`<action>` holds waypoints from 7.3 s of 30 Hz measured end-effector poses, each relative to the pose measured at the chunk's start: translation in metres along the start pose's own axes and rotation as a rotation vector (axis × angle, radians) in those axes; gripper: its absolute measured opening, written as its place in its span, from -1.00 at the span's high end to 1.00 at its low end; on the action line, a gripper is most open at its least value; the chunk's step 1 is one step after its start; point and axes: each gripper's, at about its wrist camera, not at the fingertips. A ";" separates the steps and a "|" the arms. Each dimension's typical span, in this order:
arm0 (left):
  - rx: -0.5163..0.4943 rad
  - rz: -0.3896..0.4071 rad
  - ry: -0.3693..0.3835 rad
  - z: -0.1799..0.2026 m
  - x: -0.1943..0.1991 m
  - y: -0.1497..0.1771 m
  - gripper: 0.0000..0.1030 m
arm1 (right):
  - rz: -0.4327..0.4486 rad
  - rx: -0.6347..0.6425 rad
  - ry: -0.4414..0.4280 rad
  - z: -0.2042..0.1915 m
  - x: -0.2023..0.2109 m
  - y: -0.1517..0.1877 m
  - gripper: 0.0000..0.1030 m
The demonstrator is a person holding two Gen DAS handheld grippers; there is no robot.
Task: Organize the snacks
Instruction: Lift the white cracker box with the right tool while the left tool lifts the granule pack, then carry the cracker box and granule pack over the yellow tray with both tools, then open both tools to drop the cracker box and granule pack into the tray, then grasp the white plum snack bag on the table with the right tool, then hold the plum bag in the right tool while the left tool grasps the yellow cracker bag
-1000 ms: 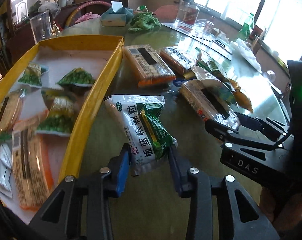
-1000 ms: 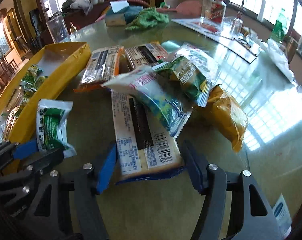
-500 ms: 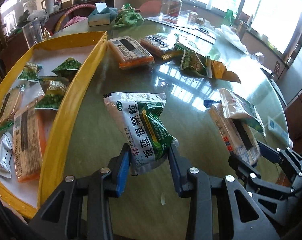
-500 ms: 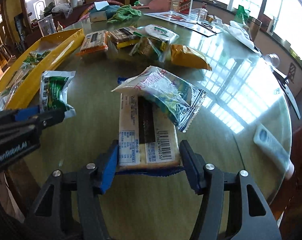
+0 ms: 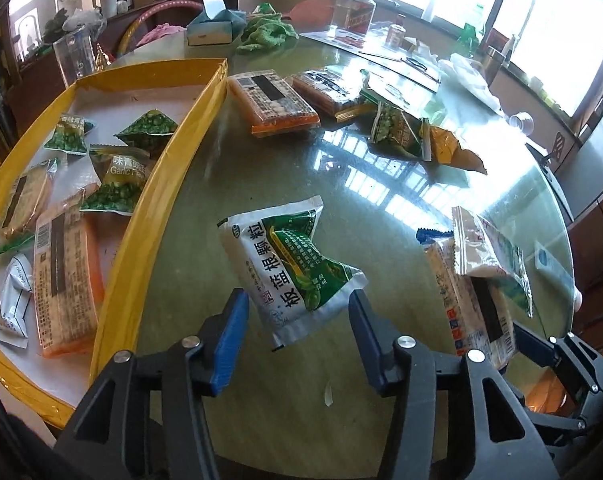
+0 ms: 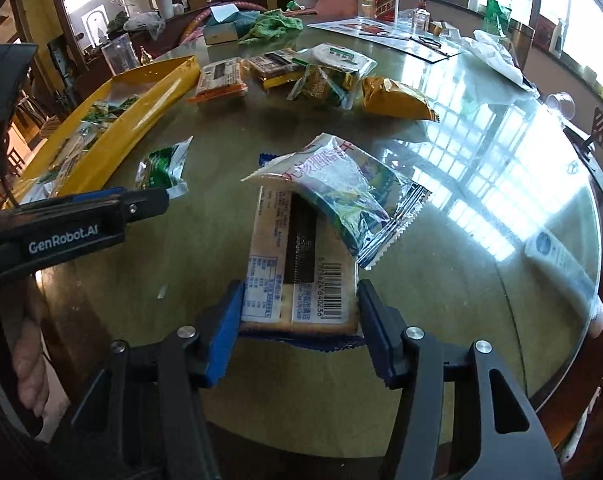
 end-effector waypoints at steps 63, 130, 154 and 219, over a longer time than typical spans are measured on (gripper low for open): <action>-0.129 0.075 -0.051 0.017 0.004 0.006 0.26 | 0.019 -0.074 0.054 -0.003 0.012 0.022 -0.16; 0.195 0.105 -0.078 -0.236 -0.019 -0.069 0.32 | -0.007 0.163 -0.107 -0.221 -0.135 -0.178 -0.09; 0.176 0.258 -0.235 -0.202 0.023 -0.038 -0.60 | 0.121 0.120 -0.233 -0.179 -0.059 -0.140 -0.52; -0.318 0.229 0.071 0.106 0.015 -0.090 -0.60 | 0.099 -0.202 -0.003 0.097 0.010 -0.029 -0.12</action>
Point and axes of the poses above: each gripper's, at about its wrist camera, not at the fingertips, and x roughly against the way its jaws point, z to its right, y to its underside, and after that the axes turned 13 degrees about -y, right-handed
